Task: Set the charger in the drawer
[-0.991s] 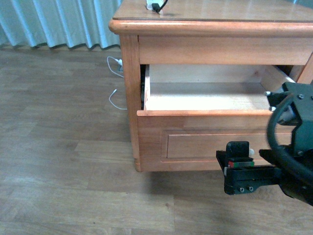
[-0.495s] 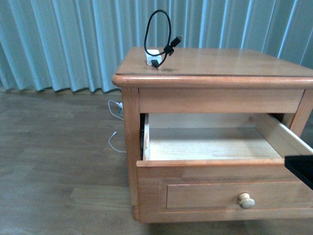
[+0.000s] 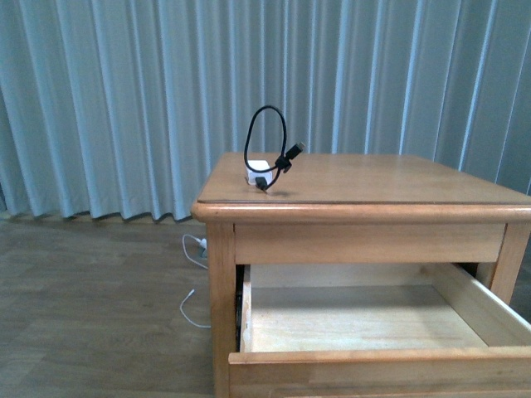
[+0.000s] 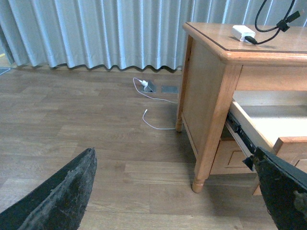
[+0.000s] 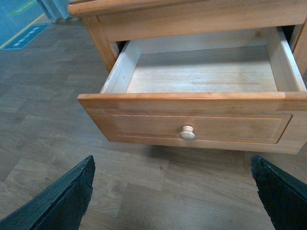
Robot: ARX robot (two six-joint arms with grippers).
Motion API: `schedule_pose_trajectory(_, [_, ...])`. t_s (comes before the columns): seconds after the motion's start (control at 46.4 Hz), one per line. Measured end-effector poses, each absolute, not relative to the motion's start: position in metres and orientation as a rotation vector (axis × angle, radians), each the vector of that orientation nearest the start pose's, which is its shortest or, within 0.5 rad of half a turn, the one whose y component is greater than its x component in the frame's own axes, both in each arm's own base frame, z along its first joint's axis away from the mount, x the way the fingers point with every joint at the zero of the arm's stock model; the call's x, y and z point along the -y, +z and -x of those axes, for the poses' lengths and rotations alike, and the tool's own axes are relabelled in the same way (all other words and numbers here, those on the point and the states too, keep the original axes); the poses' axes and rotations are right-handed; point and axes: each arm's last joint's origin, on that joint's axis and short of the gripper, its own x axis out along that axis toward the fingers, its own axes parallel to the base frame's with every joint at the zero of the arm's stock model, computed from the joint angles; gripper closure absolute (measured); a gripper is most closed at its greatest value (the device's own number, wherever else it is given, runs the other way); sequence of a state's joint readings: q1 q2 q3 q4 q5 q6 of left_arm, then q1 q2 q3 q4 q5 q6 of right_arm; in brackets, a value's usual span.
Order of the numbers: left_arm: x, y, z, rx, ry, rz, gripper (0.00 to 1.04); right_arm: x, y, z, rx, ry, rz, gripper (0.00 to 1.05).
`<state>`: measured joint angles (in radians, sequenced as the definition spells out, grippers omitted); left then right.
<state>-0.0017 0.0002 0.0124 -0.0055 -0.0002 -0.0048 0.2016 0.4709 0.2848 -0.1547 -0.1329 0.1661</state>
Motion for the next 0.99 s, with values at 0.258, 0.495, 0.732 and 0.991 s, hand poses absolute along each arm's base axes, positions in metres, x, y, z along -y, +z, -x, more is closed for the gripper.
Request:
schedule_pose_trajectory(0.258, [0.000, 0.167, -0.097, 0.007, -0.001, 0.005, 0.06, -0.020, 0.194, -0.119, -0.003, 0.003, -0.032, 0.42])
schedule_pose_trajectory(0.495, [0.000, 0.167, -0.097, 0.007, -0.001, 0.004, 0.06, -0.005, 0.181, -0.113, -0.001, 0.031, -0.006, 0.98])
schedule_pose_trajectory(0.732, [0.000, 0.167, -0.097, 0.007, -0.002, 0.005, 0.06, 0.000, 0.176, -0.109, -0.001, 0.001, -0.001, 0.99])
schedule_pose_trajectory(0.991, [0.000, 0.167, -0.097, 0.007, -0.001, 0.005, 0.06, 0.000, 0.176, -0.109, 0.002, 0.001, -0.001, 0.48])
